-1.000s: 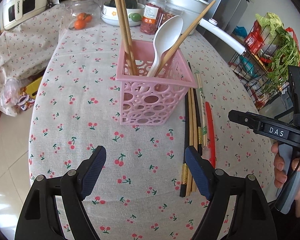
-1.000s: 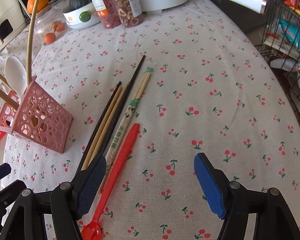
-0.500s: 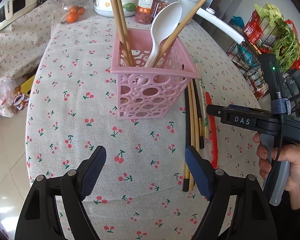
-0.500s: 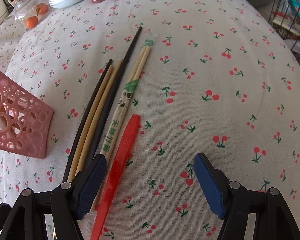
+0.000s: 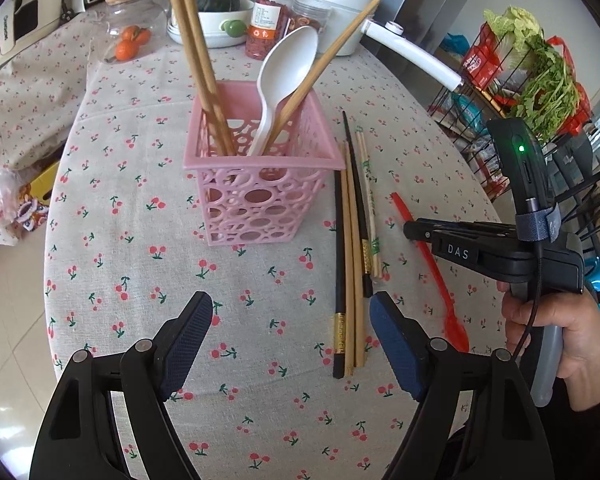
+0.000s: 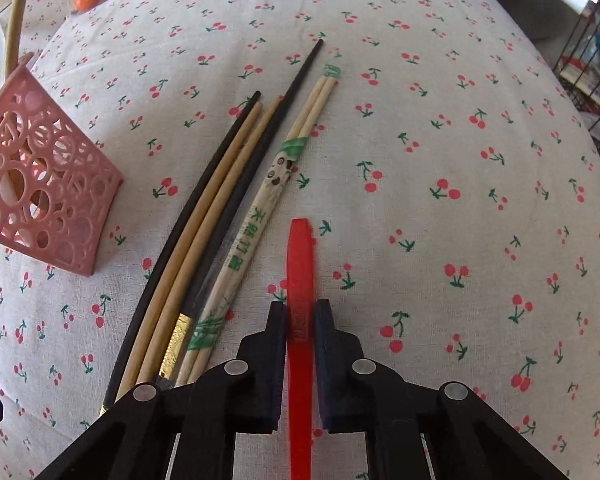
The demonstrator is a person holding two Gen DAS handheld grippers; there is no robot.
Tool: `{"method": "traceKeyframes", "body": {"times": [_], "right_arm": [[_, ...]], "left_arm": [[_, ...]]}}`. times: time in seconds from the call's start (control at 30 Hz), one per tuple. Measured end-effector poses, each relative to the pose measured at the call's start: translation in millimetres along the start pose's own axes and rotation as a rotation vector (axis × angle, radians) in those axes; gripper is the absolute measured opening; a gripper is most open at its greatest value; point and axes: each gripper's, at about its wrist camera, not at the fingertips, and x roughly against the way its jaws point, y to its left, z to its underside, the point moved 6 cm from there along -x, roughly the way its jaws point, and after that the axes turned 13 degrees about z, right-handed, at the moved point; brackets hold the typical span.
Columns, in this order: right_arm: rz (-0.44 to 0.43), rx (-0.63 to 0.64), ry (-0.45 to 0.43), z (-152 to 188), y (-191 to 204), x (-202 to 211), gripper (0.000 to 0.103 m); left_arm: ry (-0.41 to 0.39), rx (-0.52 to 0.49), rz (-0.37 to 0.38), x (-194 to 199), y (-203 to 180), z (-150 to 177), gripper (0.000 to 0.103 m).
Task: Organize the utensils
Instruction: 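Move the right tool to the red plastic spoon and grasp it, then grasp the remaining chopsticks with the left tool while the right holds the red spoon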
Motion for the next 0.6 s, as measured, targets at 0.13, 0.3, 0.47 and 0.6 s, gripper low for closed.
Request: {"method": "traceKeyframes", "body": {"times": [0.13, 0.3, 0.47, 0.6], "right_arm": [[-0.015, -0.067, -0.007, -2, -27, 5, 0.010], [-0.066, -0.161, -0.042, -9, -63, 26, 0.010], [-0.104, -0.231, -0.085, -13, -93, 47, 0.010], [-0.121, -0.266, -0.099, -17, -111, 51, 0.010]], "left_arm": [[-0.013, -0.053, 0.026, 2, -26, -2, 0.082], [-0.001, -0.131, 0.048, -8, -61, -8, 0.058], [0.025, -0.197, 0.044, -37, -98, -20, 0.040], [0.040, -0.191, 0.016, -73, -114, -41, 0.033]]}}
